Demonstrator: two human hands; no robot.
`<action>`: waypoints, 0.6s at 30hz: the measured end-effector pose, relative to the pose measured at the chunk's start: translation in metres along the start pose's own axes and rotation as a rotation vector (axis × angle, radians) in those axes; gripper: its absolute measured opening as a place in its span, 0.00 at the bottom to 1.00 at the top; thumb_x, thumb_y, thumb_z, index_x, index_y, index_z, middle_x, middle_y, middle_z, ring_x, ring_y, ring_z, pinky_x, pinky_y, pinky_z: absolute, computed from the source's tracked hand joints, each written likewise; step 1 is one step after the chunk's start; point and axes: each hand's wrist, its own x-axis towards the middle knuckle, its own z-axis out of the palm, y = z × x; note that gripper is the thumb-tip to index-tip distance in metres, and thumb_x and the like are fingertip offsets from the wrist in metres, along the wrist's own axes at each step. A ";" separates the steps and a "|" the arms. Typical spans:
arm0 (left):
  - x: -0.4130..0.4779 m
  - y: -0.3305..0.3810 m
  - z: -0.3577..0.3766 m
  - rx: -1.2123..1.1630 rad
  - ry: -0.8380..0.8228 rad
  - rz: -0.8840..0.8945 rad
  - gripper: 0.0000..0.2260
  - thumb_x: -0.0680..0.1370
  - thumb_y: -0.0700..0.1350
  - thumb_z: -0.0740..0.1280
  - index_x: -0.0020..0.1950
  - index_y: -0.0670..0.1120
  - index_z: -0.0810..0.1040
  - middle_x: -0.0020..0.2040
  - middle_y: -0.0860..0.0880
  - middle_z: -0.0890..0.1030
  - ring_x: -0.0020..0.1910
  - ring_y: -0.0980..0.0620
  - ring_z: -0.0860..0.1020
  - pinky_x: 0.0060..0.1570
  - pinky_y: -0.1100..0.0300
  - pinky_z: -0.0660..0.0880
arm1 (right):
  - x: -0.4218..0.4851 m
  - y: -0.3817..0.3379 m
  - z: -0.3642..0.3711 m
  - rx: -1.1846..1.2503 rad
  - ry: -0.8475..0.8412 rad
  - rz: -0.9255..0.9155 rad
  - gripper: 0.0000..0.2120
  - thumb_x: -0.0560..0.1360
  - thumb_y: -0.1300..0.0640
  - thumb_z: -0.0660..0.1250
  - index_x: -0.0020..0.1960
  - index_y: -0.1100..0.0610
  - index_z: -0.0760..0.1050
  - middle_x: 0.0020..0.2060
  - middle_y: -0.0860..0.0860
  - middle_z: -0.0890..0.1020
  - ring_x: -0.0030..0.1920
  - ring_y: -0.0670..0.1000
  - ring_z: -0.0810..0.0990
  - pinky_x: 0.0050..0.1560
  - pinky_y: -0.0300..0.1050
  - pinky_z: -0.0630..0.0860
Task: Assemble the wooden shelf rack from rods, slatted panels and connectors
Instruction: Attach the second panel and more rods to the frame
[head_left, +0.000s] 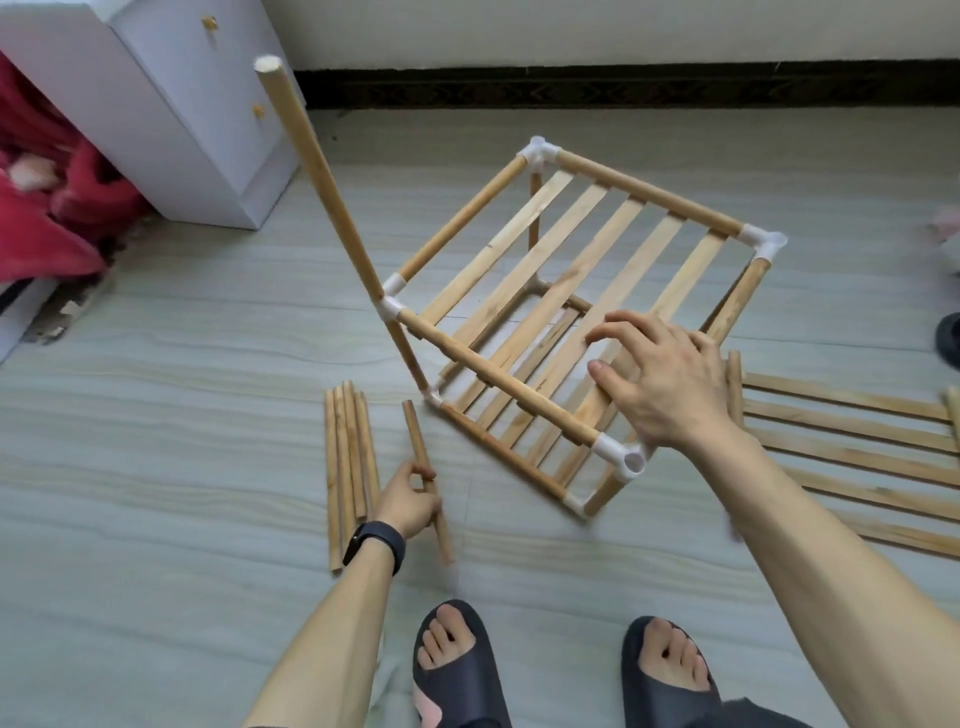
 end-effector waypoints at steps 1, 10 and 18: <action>-0.009 0.006 -0.005 -0.123 -0.045 0.014 0.12 0.77 0.33 0.67 0.54 0.46 0.71 0.42 0.41 0.81 0.37 0.44 0.81 0.43 0.48 0.81 | 0.000 0.000 0.000 0.003 0.001 0.000 0.13 0.79 0.38 0.61 0.63 0.34 0.73 0.71 0.37 0.71 0.71 0.47 0.69 0.71 0.53 0.58; -0.102 0.036 -0.044 -0.584 -0.186 0.191 0.23 0.72 0.33 0.77 0.62 0.46 0.74 0.52 0.43 0.85 0.49 0.45 0.86 0.44 0.57 0.82 | -0.002 0.001 -0.002 -0.026 -0.035 -0.021 0.14 0.80 0.36 0.57 0.64 0.33 0.70 0.73 0.40 0.71 0.71 0.50 0.70 0.72 0.59 0.60; -0.150 0.068 -0.068 -0.469 -0.104 0.399 0.22 0.71 0.39 0.79 0.62 0.54 0.79 0.54 0.48 0.84 0.52 0.50 0.85 0.49 0.56 0.82 | -0.005 -0.017 -0.002 -0.115 -0.083 -0.002 0.16 0.83 0.40 0.54 0.70 0.38 0.68 0.74 0.44 0.71 0.74 0.53 0.69 0.74 0.63 0.62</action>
